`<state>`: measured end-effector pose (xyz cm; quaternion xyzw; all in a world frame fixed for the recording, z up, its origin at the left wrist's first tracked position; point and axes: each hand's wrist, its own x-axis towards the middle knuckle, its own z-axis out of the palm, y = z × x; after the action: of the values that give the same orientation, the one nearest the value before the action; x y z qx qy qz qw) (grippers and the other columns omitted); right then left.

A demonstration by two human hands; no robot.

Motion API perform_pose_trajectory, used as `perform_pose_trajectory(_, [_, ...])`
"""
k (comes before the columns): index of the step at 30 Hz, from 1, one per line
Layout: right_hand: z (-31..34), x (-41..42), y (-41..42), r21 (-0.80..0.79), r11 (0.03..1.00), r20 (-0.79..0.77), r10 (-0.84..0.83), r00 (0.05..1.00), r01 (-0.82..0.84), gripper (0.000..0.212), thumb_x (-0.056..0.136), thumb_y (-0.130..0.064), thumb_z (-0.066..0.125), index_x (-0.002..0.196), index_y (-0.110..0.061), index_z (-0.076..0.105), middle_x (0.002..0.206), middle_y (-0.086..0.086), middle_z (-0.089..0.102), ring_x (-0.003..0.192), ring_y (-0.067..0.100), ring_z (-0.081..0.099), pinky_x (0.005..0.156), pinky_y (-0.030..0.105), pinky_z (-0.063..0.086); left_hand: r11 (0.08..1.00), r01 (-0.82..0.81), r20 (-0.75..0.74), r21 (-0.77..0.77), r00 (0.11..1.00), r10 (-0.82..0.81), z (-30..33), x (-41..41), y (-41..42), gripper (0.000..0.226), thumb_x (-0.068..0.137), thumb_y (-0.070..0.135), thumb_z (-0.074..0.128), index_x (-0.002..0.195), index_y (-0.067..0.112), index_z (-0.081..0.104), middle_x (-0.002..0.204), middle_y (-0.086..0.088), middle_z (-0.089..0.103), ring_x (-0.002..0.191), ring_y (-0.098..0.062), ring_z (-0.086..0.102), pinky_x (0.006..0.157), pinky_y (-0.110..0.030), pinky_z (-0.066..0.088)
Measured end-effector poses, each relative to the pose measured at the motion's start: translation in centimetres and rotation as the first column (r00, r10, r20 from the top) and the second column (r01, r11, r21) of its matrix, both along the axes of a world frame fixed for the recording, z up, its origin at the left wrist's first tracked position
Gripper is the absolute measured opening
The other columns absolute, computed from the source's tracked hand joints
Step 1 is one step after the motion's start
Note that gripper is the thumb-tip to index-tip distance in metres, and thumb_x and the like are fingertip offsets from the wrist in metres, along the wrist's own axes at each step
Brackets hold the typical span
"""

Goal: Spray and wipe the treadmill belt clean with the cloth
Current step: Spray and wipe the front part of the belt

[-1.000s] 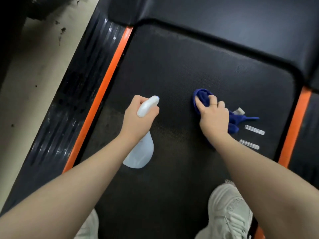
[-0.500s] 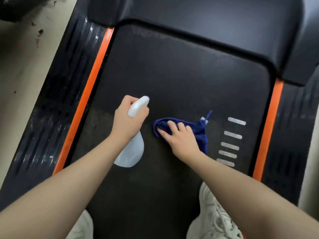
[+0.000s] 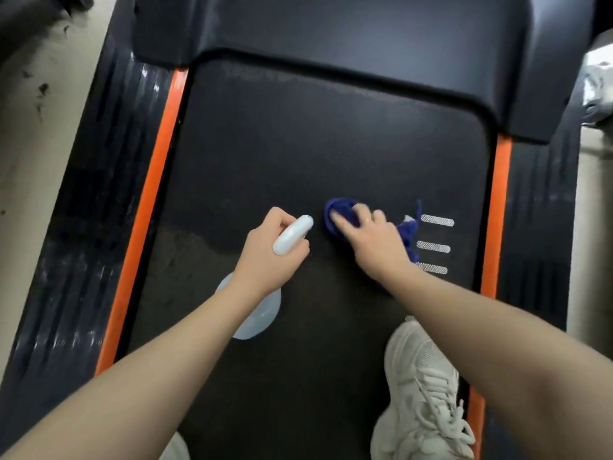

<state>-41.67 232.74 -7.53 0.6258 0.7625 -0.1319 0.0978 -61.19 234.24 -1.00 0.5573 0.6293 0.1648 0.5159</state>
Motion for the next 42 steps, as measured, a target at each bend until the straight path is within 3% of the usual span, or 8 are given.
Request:
perform_pose_trajectory(3, [3.2, 4.9, 0.9, -0.071, 0.978, -0.016, -0.2, 0.98, 0.198, 0.064, 0.092, -0.009, 0.041, 0.147, -0.034, 0.021, 0.14, 0.013, 0.025, 0.112, 0.034, 0.037, 0.083, 0.044, 0.046, 0.996, 0.044, -0.045, -0.08, 0.998, -0.048, -0.6, 1.8, -1.2, 0.016, 0.086, 0.013, 0.06, 0.096, 0.01, 0.047, 0.083, 0.001, 0.056, 0.069, -0.011, 0.05, 0.059, -0.024, 0.039])
perform_pose_trajectory(12, [5.6, 10.9, -5.7, -0.101, 0.908, -0.196, -0.42, 0.886, 0.407, 0.052, 0.092, -0.002, 0.044, 0.139, -0.022, 0.044, 0.134, 0.014, 0.04, 0.108, 0.035, 0.052, 0.077, 0.025, 0.034, 0.981, 0.192, -0.15, -0.008, 0.97, -0.191, -0.1, 8.2, -3.2, 0.02, 0.089, 0.012, 0.053, 0.082, 0.017, 0.035, 0.095, -0.012, 0.058, 0.088, -0.036, 0.058, 0.082, -0.043, 0.045])
perform_pose_trajectory(16, [4.5, 10.4, -5.0, -0.116, 0.869, -0.26, -0.493, 0.83, 0.48, 0.05, 0.094, -0.005, 0.04, 0.14, -0.024, 0.043, 0.133, 0.009, 0.038, 0.101, 0.028, 0.051, 0.075, 0.024, 0.033, 0.964, 0.246, -0.12, -0.1, 0.959, -0.257, -0.9, 10.5, -3.6, 0.022, 0.087, 0.023, 0.059, 0.097, 0.018, 0.04, 0.076, 0.012, 0.046, 0.086, -0.026, 0.057, 0.072, -0.033, 0.039])
perform_pose_trajectory(25, [0.7, 6.8, -0.6, -0.043, 0.882, -0.093, -0.471, 0.877, 0.469, 0.057, 0.095, -0.01, 0.041, 0.148, -0.023, 0.023, 0.137, 0.013, 0.027, 0.111, 0.032, 0.037, 0.071, 0.038, 0.04, 0.996, -0.067, -0.037, -0.067, 0.997, 0.064, -0.5, 4.7, -2.0, 0.016, 0.087, 0.017, 0.062, 0.096, 0.011, 0.05, 0.092, -0.003, 0.061, 0.075, -0.012, 0.054, 0.057, -0.016, 0.04])
perform_pose_trajectory(29, [-0.2, 1.8, -0.9, -0.047, 0.998, -0.103, -0.047, 0.994, 0.042, 0.064, 0.078, -0.01, 0.062, 0.139, -0.019, 0.044, 0.126, 0.019, 0.047, 0.094, 0.037, 0.052, 0.063, 0.039, 0.046, 0.975, -0.217, 0.005, 0.048, 0.976, 0.217, 0.2, 3.0, -1.1, 0.016, 0.085, 0.013, 0.066, 0.096, 0.011, 0.054, 0.091, -0.002, 0.064, 0.08, -0.011, 0.059, 0.062, -0.016, 0.043])
perform_pose_trajectory(32, [-1.6, 1.9, -1.4, 0.036, 0.944, -0.129, 0.329, 0.936, -0.327, 0.06, 0.06, -0.013, 0.077, 0.118, -0.023, 0.064, 0.107, 0.015, 0.061, 0.072, 0.033, 0.057, 0.049, 0.032, 0.045, 0.961, -0.265, -0.01, 0.078, 0.964, 0.267, 0.0, 2.5, -0.4, 0.016, 0.084, 0.013, 0.066, 0.095, 0.011, 0.055, 0.09, -0.001, 0.064, 0.079, -0.011, 0.059, 0.065, -0.02, 0.044])
perform_pose_trajectory(37, [-1.0, 4.3, 4.5, 0.034, 0.987, 0.034, -0.158, 0.987, 0.157, 0.052, 0.089, -0.014, 0.049, 0.139, -0.027, 0.041, 0.131, 0.016, 0.042, 0.099, 0.037, 0.046, 0.071, 0.042, 0.042, 0.95, -0.279, -0.006, 0.137, 0.959, 0.283, -0.1, 3.0, 0.5, 0.015, 0.083, 0.01, 0.065, 0.094, 0.008, 0.055, 0.084, 0.003, 0.062, 0.07, 0.003, 0.054, 0.061, -0.011, 0.041])
perform_pose_trajectory(42, [-2.5, 2.2, -2.0, 0.153, 0.9, -0.168, 0.43, 0.887, -0.408, 0.044, 0.076, -0.022, 0.041, 0.111, -0.029, 0.067, 0.106, 0.007, 0.062, 0.073, 0.027, 0.052, 0.054, 0.031, 0.04, 0.963, -0.254, 0.041, 0.095, 0.967, 0.251, -0.3, 3.2, 0.3, 0.017, 0.083, 0.008, 0.066, 0.093, 0.012, 0.054, 0.085, 0.002, 0.063, 0.07, 0.001, 0.054, 0.062, -0.011, 0.04])
